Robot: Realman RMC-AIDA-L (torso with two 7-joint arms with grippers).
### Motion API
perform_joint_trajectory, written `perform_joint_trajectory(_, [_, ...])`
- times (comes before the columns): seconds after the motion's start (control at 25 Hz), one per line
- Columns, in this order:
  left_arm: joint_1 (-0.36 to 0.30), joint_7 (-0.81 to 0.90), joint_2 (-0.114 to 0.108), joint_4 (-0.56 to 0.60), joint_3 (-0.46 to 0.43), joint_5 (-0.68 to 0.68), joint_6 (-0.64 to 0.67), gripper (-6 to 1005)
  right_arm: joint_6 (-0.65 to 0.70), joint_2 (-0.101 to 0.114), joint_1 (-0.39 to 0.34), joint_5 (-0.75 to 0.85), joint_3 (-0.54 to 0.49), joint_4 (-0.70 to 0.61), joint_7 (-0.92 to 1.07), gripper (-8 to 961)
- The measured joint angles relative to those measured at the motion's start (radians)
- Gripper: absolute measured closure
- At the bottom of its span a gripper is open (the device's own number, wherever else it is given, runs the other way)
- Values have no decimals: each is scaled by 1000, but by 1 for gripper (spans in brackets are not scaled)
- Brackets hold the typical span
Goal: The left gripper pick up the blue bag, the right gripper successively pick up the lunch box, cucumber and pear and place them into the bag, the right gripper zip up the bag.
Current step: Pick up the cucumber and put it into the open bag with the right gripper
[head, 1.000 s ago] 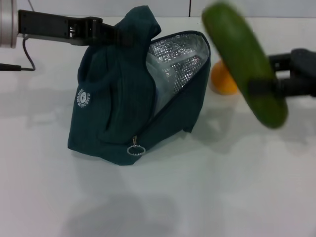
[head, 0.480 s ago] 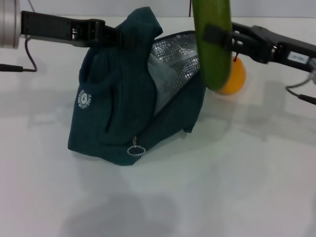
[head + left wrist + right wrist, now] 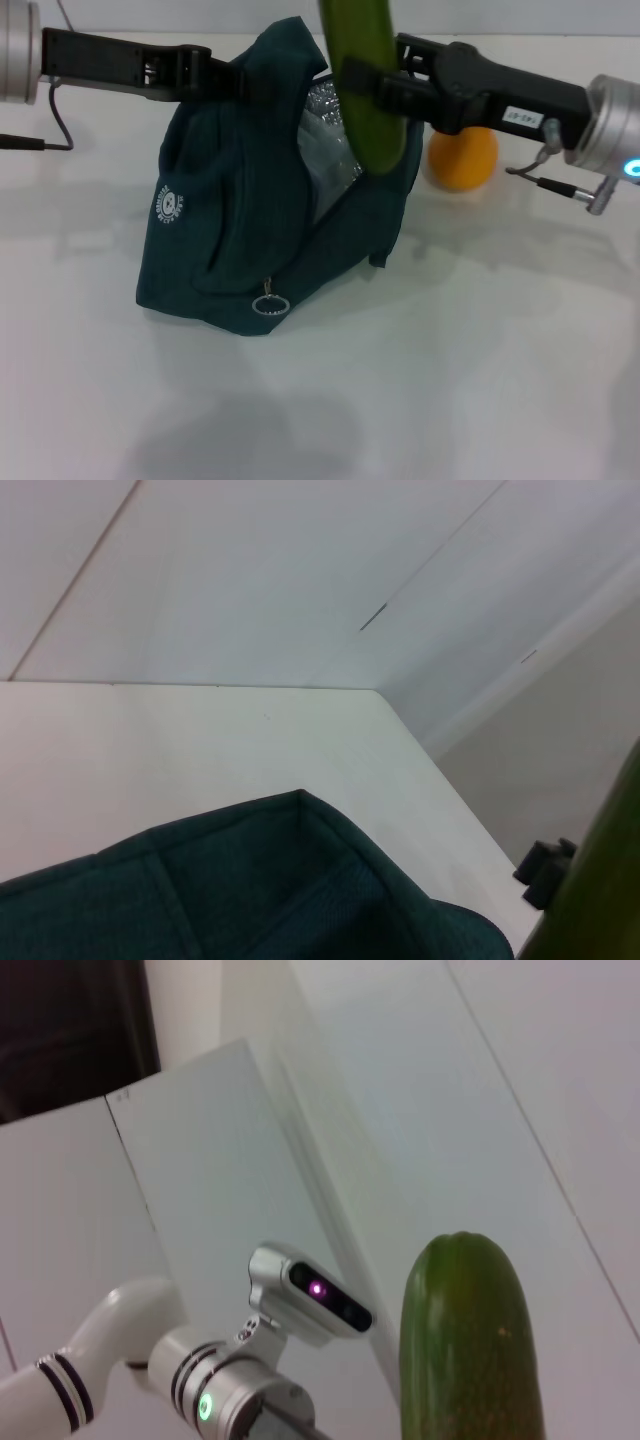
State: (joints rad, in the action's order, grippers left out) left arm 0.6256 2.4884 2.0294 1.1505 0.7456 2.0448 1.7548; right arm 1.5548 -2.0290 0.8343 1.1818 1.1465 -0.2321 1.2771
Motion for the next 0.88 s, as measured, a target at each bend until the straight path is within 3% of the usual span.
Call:
perform_joint_trajectory(0.36, [3, -1, 0, 0, -4, 0, 0, 944, -135, 0, -11, -327, 395, -53, -81, 374])
perform_joint_trajectory(0.52, [4, -1, 0, 0, -4, 0, 0, 943, -182, 0, -14, -366, 462, -74, -92, 374])
perform_joint_trajectory(0.88, [9, -2, 0, 0, -5, 0, -1, 941, -217, 0, -14, -383, 494, -81, -108, 374])
